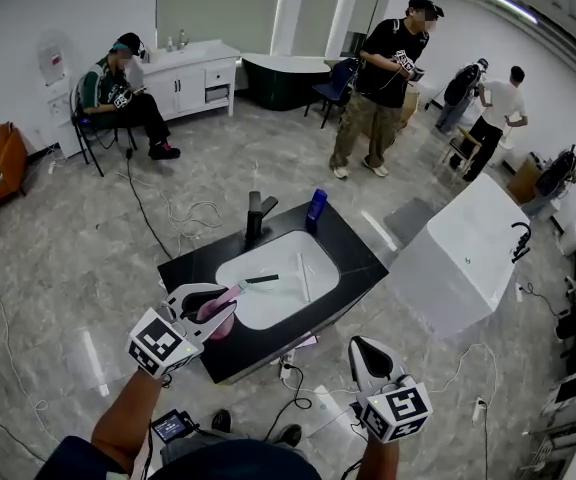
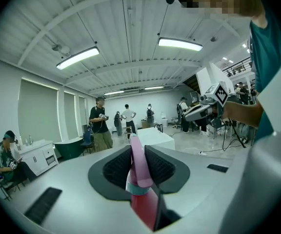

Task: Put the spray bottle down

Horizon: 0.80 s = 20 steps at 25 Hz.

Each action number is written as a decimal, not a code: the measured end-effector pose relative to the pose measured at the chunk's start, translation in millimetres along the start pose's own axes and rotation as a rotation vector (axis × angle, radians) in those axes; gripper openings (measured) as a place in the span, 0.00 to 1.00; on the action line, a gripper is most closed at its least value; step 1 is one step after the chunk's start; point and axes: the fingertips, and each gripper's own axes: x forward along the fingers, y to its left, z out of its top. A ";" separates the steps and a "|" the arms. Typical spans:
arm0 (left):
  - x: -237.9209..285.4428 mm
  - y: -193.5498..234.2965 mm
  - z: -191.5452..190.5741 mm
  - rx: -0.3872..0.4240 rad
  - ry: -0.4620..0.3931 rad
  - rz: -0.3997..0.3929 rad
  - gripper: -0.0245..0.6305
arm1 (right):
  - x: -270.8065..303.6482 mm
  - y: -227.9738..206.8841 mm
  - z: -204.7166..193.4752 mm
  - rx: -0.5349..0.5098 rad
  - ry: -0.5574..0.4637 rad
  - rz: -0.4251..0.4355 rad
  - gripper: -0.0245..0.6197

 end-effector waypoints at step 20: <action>-3.5 68.6 -81.6 -0.125 0.074 0.218 0.17 | 106.8 12.1 -57.0 -0.002 0.168 0.244 0.05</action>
